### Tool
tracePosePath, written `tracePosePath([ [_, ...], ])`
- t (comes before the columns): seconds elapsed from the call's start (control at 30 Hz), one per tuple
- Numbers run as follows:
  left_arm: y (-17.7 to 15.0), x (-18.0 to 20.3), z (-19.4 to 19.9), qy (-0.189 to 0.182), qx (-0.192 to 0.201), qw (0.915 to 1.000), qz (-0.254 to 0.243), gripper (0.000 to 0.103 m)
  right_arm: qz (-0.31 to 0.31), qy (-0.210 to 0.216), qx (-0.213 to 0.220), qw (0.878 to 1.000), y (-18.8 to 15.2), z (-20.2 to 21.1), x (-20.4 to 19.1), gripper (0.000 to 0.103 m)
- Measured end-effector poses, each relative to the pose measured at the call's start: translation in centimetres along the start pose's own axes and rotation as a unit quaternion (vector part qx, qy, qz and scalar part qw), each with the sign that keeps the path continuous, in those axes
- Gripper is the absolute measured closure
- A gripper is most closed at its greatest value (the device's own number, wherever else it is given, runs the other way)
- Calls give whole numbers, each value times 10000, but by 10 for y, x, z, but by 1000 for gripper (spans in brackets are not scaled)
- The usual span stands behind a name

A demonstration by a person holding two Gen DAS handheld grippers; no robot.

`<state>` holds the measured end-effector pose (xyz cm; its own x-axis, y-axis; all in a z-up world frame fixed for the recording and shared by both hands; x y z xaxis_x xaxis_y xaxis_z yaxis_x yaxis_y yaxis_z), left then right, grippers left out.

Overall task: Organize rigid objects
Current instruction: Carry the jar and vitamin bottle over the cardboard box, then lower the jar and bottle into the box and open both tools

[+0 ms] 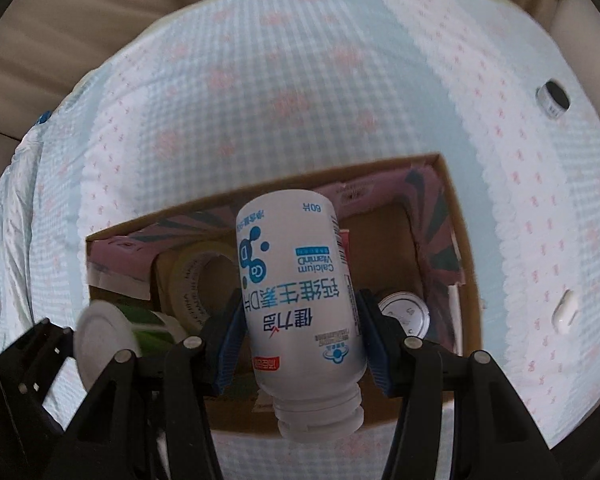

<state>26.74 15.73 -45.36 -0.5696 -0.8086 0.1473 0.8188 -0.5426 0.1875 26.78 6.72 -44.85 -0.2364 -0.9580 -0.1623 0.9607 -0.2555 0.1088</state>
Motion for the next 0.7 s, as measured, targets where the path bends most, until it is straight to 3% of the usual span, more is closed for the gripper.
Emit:
tracePosePath([
  [0.3,4,24,-16,59,-14,9985,-541,34,154,246,-308,9991,5,-18,3,54],
  [0.37,5,23,-14,161,61,9983,-554,26,262,290,-210,9990,9,-17,1,53],
  [0.4,6,23,-12,148,117,9982,-571,0,318,248,-108,9991,11,-16,1,48],
  [0.43,6,22,-9,120,200,9981,-573,0,342,141,-30,9993,13,-15,3,40],
  [0.47,6,21,-8,122,235,9980,-566,0,327,64,-48,9994,14,-15,6,4],
  [0.57,4,17,-12,167,172,9986,-480,0,319,60,-360,9988,11,-22,13,0],
  [0.7,1,13,-16,193,160,9991,-341,0,322,58,-313,9990,5,-21,16,0],
])
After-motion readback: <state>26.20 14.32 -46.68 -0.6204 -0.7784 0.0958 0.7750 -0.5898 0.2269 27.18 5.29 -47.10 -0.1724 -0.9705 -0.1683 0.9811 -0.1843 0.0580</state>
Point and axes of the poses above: each gripper's, at about its wrist camera, not at the fingertips, and z roughly against the way its jaws point, x to its right, y to its top, the point moved 7 cm from there along -z, roughly the way its jaws point, and after that the axes turned 3 degrees about -z, right-handed, at the moved point
